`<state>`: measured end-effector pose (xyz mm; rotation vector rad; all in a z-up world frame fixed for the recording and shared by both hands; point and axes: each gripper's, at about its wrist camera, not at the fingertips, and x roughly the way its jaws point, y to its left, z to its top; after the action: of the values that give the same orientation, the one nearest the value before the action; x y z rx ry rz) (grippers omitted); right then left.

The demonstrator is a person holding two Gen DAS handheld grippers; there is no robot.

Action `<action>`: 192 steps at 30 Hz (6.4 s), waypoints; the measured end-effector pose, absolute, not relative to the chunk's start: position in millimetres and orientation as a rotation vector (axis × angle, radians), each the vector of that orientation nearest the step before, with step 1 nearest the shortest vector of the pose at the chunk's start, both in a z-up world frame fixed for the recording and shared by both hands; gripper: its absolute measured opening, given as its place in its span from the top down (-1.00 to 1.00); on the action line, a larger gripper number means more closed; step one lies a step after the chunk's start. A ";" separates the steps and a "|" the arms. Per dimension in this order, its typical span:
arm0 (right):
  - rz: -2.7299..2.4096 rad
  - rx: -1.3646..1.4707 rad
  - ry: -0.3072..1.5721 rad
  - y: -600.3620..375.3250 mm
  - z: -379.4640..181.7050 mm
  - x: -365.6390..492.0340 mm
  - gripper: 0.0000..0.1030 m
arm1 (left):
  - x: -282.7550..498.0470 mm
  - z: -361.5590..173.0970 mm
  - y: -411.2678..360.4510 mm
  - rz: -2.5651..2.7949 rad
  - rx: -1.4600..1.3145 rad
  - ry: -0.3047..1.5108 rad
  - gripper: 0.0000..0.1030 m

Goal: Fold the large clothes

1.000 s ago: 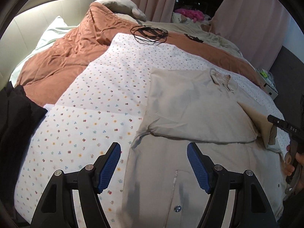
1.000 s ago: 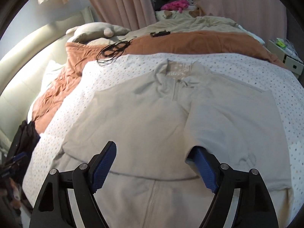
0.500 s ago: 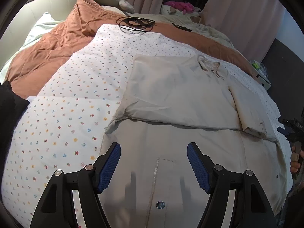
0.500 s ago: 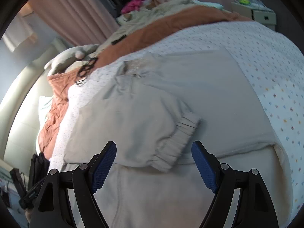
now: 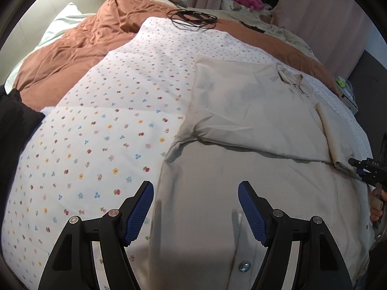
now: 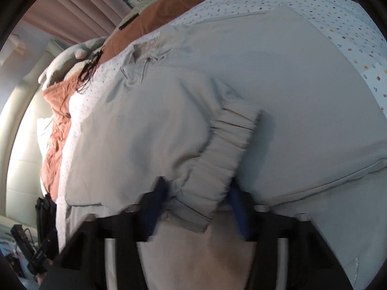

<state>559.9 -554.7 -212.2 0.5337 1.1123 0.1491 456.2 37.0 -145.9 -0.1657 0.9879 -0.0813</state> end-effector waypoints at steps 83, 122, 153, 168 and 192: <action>0.116 0.722 1.000 -749.0 -236.7 271.1 -0.13 | 301.5 -190.6 68.7 -0.280 -0.434 1.192 0.36; 0.248 0.995 0.868 -726.2 -231.8 252.7 0.90 | 290.1 -161.1 81.4 -0.308 -0.679 0.994 0.93; 0.450 0.862 0.580 -699.1 -106.2 81.3 0.91 | 92.7 -61.0 124.4 -0.388 -0.588 0.704 0.94; 0.463 0.813 0.590 -697.2 -104.5 57.9 0.91 | 59.9 -84.7 122.1 -0.314 -0.440 0.737 0.93; 0.450 0.818 0.538 -715.8 -43.5 196.2 0.91 | 219.1 9.3 96.1 -0.319 -0.423 0.651 0.93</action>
<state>196.2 -715.8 -43.5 0.8183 0.5383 0.4502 219.1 96.1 9.3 -0.4231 0.6514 -0.3195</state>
